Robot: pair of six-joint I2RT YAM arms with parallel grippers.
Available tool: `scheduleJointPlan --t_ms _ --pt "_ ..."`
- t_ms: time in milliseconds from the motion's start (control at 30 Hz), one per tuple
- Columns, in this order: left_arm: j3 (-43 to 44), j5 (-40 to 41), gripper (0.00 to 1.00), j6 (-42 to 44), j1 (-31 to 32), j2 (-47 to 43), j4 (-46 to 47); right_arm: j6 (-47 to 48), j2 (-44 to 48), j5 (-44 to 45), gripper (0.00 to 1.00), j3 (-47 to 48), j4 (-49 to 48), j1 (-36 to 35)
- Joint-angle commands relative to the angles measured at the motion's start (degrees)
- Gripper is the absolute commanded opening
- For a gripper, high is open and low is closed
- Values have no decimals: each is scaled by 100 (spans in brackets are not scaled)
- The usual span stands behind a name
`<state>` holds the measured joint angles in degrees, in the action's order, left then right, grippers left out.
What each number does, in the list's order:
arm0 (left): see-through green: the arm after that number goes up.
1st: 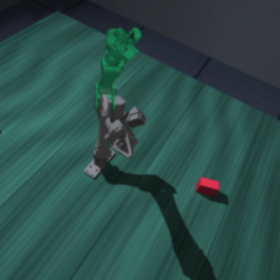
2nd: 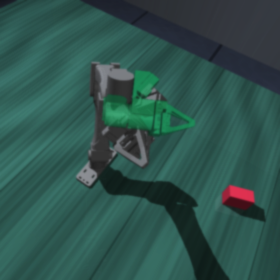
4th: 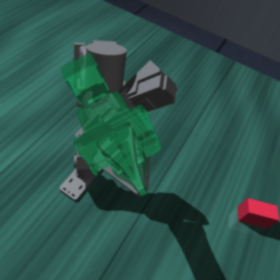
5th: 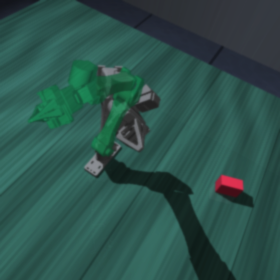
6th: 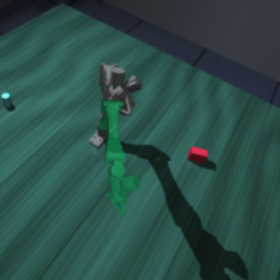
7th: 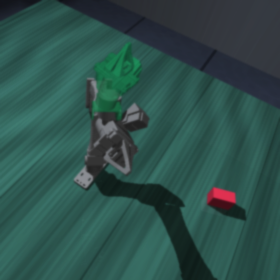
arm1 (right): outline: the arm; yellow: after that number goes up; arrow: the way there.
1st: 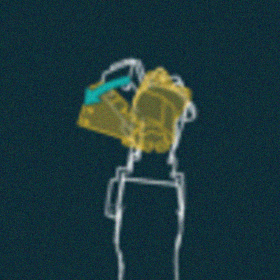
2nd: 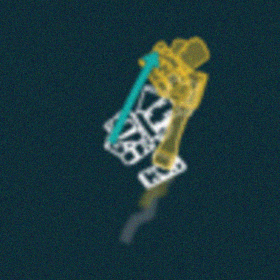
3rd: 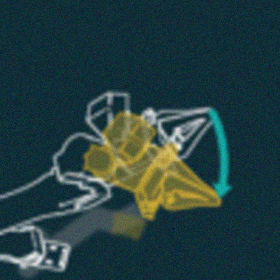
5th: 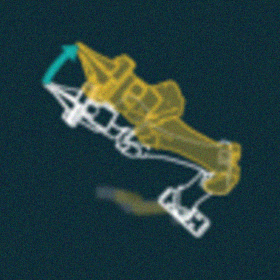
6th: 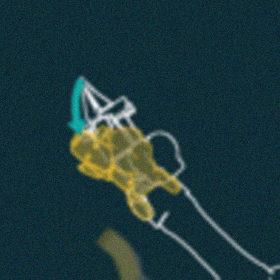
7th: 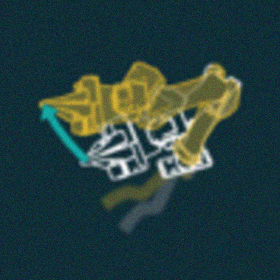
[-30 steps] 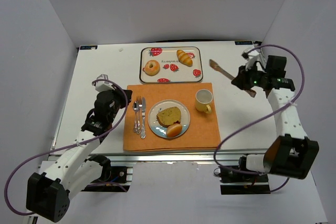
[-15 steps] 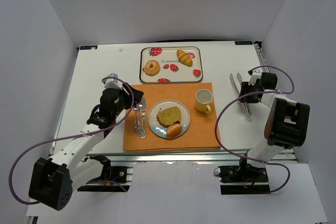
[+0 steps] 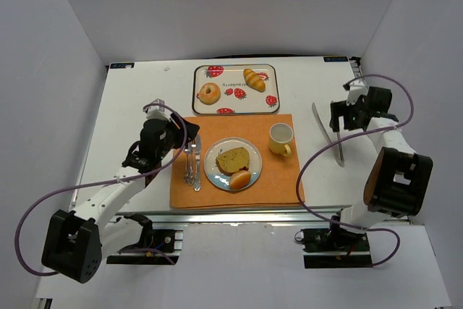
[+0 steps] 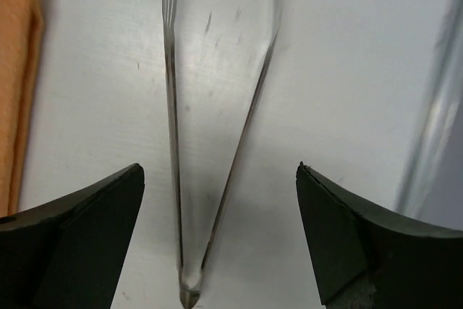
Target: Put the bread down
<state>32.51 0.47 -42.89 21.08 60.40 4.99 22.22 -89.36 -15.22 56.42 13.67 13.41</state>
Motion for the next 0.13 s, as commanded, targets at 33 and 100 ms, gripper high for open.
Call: scheduleJointPlan --t_ms 33,100 --pt "238 -328 52 36 1 86 265 293 507 -200 90 808 40 -145" --pt "264 -424 35 35 19 156 300 47 604 -34 90 984 -109 -346"
